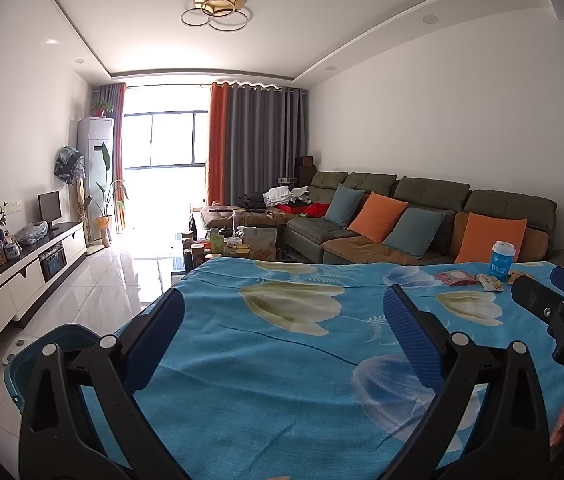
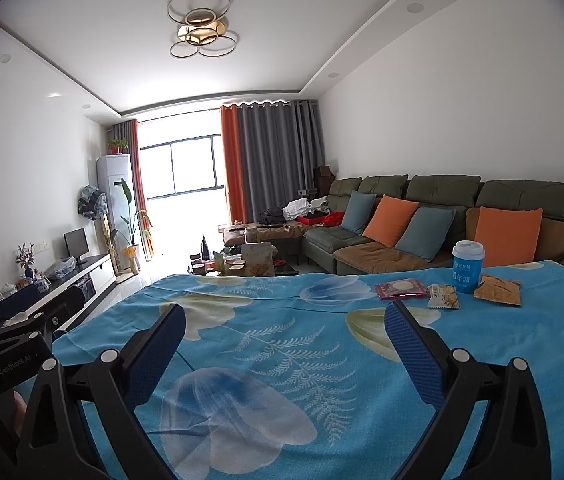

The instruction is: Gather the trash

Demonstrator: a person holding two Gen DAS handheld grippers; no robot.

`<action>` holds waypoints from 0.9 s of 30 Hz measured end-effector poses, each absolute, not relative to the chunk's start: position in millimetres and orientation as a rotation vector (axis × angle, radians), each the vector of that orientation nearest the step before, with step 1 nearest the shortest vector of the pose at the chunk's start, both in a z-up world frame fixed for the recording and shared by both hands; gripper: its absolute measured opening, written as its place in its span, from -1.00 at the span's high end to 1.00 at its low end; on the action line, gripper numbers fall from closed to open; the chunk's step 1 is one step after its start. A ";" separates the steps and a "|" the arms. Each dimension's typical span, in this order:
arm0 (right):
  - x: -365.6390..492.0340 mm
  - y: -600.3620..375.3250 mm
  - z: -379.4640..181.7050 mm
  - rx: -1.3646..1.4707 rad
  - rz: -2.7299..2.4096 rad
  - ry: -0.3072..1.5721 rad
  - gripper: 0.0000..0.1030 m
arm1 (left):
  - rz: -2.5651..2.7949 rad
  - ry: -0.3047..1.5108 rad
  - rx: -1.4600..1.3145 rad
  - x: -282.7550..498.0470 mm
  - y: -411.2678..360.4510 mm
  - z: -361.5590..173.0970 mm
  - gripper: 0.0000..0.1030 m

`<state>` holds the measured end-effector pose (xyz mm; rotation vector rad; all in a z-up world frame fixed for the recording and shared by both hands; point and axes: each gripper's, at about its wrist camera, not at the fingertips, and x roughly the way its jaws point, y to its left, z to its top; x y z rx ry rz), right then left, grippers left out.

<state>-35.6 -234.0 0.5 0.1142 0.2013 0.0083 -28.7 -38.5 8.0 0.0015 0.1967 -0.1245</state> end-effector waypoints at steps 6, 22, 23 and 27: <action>-35.1 -234.4 0.5 0.118 0.011 0.203 -0.87 | -0.124 0.196 0.002 -28.7 -38.1 7.9 -0.89; -35.7 -234.9 0.7 0.120 0.007 0.199 -0.87 | -0.119 0.194 0.003 -30.2 -36.2 8.4 -0.89; -35.8 -234.7 0.8 0.120 0.006 0.198 -0.87 | -0.119 0.195 0.004 -30.3 -35.7 8.3 -0.89; -35.2 -235.5 1.1 0.121 0.004 0.197 -0.87 | -0.119 0.196 0.003 -30.2 -36.0 8.4 -0.89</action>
